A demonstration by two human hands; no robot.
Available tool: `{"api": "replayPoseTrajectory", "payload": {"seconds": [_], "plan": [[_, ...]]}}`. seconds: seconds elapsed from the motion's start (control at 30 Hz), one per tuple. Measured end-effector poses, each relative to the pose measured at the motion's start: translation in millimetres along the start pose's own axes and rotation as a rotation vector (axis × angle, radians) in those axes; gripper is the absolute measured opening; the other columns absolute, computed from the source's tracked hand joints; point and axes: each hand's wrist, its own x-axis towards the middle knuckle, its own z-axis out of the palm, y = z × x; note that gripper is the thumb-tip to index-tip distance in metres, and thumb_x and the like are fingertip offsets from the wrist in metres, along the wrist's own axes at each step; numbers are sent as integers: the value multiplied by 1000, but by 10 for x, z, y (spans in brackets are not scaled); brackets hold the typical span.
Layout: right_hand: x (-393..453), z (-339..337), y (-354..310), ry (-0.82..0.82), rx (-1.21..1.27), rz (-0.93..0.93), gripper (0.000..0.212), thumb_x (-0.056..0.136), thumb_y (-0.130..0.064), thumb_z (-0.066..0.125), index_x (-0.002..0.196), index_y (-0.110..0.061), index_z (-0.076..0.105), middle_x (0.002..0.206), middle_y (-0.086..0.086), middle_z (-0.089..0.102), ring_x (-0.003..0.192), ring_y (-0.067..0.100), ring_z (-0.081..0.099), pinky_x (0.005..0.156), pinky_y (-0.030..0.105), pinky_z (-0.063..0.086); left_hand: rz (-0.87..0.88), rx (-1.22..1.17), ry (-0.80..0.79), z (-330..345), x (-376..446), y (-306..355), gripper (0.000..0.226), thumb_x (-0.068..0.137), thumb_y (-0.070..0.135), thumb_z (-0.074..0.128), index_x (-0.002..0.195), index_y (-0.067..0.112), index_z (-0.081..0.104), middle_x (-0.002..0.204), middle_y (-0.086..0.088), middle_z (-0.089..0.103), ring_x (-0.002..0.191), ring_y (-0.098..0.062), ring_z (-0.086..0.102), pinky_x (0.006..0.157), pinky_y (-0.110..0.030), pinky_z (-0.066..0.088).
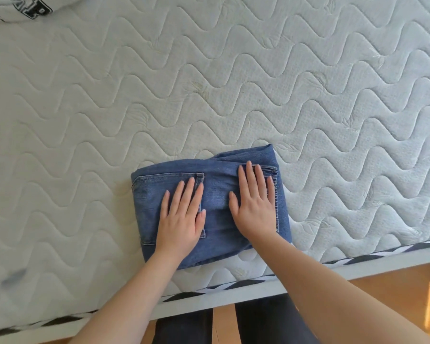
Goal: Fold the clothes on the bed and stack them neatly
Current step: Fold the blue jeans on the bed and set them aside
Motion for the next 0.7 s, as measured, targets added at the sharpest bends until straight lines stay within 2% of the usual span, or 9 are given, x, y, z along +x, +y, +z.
{"api": "replayPoseTrajectory", "payload": {"seconds": [0.1, 0.27, 0.43, 0.5, 0.53, 0.6, 0.67, 0.7], "plan": [[8, 67, 16, -7, -16, 3, 63, 98, -41, 34, 155, -16, 26, 162, 4, 21, 151, 20, 11, 123, 41, 2, 30, 73, -35, 207, -50, -61, 60, 104, 42, 24, 157, 15, 17, 165, -5, 13, 152, -24, 13, 121, -52, 14], [26, 112, 27, -36, -40, 12, 64, 97, -42, 32, 155, -16, 23, 163, 3, 18, 151, 19, 6, 123, 39, -3, -16, 75, -47, 366, 15, -77, 64, 101, 42, 30, 158, 19, 13, 166, -3, 9, 152, -21, 10, 122, -51, 11], [79, 48, 34, -90, 11, -8, 66, 98, -47, 27, 157, -20, 15, 165, 0, 9, 151, 18, 0, 122, 36, -9, -25, 61, -95, 258, 49, -39, 62, 101, 43, 25, 158, 19, 12, 165, -2, 9, 152, -21, 12, 121, -51, 14], [53, -29, 101, -45, 88, -36, 67, 98, -47, 34, 157, -22, 15, 165, -1, 8, 152, 17, 1, 122, 36, -7, -1, 20, -87, 172, 42, -46, 60, 103, 42, 23, 157, 19, 16, 165, -3, 12, 151, -21, 14, 120, -52, 16], [31, -76, 168, 3, 121, -14, 68, 98, -46, 40, 157, -22, 16, 164, 0, 10, 152, 18, 3, 122, 37, -5, -1, -20, -51, 125, 26, -76, 58, 104, 42, 23, 157, 19, 20, 165, -4, 15, 151, -21, 16, 120, -52, 16], [-8, -161, 359, 70, 206, 158, 73, 95, -50, 47, 155, -26, 14, 162, 3, 14, 150, 20, 9, 120, 40, 0, -66, -100, 84, 18, -17, -189, 55, 104, 39, 28, 154, 17, 30, 162, -9, 24, 149, -25, 22, 120, -51, 16], [-39, -224, 562, 44, 379, 375, 76, 92, -56, 52, 153, -28, 15, 153, 5, 29, 143, 22, 26, 119, 43, 14, -208, -144, 257, -76, -94, -340, 51, 101, 32, 39, 148, 10, 38, 151, -16, 39, 139, -32, 37, 114, -52, 27], [-42, -242, 640, 22, 479, 446, 76, 91, -58, 54, 152, -27, 20, 143, 4, 40, 135, 22, 38, 116, 44, 26, -288, -171, 328, -106, -140, -414, 50, 99, 27, 44, 145, 6, 41, 143, -19, 46, 130, -35, 44, 108, -51, 34]]}}
